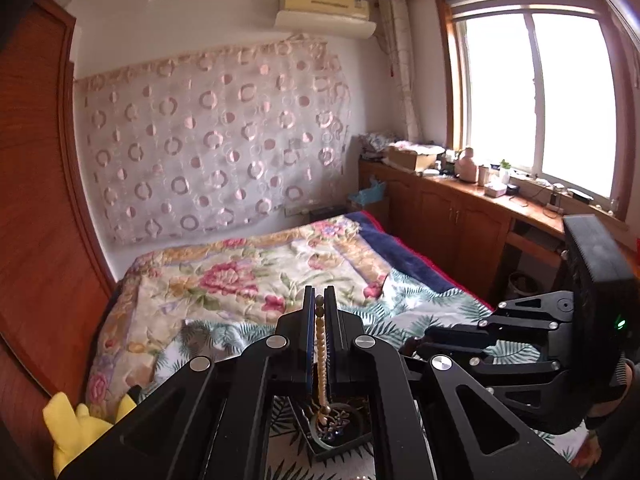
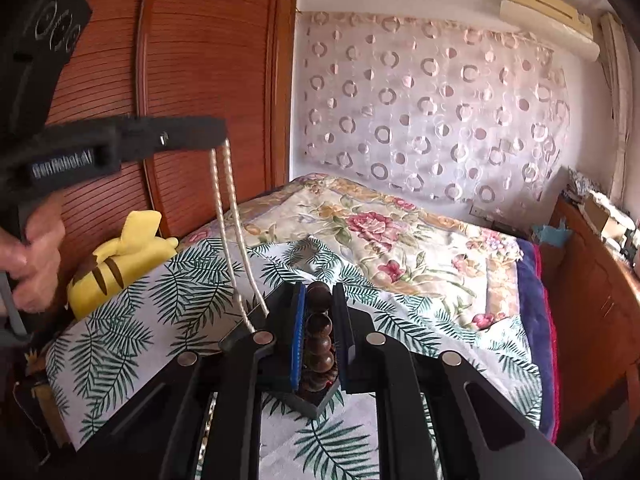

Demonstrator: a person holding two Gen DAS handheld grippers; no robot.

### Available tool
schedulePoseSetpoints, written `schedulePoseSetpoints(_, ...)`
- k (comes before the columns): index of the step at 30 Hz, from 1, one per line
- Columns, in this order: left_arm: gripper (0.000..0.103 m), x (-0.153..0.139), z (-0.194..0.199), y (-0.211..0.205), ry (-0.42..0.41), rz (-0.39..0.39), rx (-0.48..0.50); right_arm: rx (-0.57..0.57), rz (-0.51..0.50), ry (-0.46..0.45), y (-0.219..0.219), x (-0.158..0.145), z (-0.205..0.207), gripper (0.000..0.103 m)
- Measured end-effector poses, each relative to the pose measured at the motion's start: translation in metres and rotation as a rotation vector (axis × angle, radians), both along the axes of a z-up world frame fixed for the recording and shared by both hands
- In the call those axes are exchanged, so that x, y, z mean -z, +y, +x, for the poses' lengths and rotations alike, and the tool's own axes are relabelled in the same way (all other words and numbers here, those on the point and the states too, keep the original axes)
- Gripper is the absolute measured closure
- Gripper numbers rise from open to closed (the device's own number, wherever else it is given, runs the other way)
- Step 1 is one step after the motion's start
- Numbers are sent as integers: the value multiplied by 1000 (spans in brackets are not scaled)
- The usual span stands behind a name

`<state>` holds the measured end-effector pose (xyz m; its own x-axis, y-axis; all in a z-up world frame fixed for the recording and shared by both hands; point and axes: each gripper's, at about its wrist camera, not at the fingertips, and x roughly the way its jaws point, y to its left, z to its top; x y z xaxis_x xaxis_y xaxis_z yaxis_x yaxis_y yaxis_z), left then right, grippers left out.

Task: Organize jewelry
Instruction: 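Lower the pearl necklace into the box with the left gripper while the right releases the brown beads inside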

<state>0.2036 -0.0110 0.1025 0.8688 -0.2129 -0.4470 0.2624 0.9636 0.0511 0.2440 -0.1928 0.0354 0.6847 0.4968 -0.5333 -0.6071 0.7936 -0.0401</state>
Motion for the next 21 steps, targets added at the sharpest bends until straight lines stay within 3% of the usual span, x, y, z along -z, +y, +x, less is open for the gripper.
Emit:
schedulePoseSetpoints(10, 99, 70, 41, 15, 135, -22, -28, 11, 15, 95, 13, 40, 32, 88)
schedulePoseSetpoints(21, 99, 113, 44, 23, 214, -55, -14, 17, 30, 172, 24, 70, 57, 88)
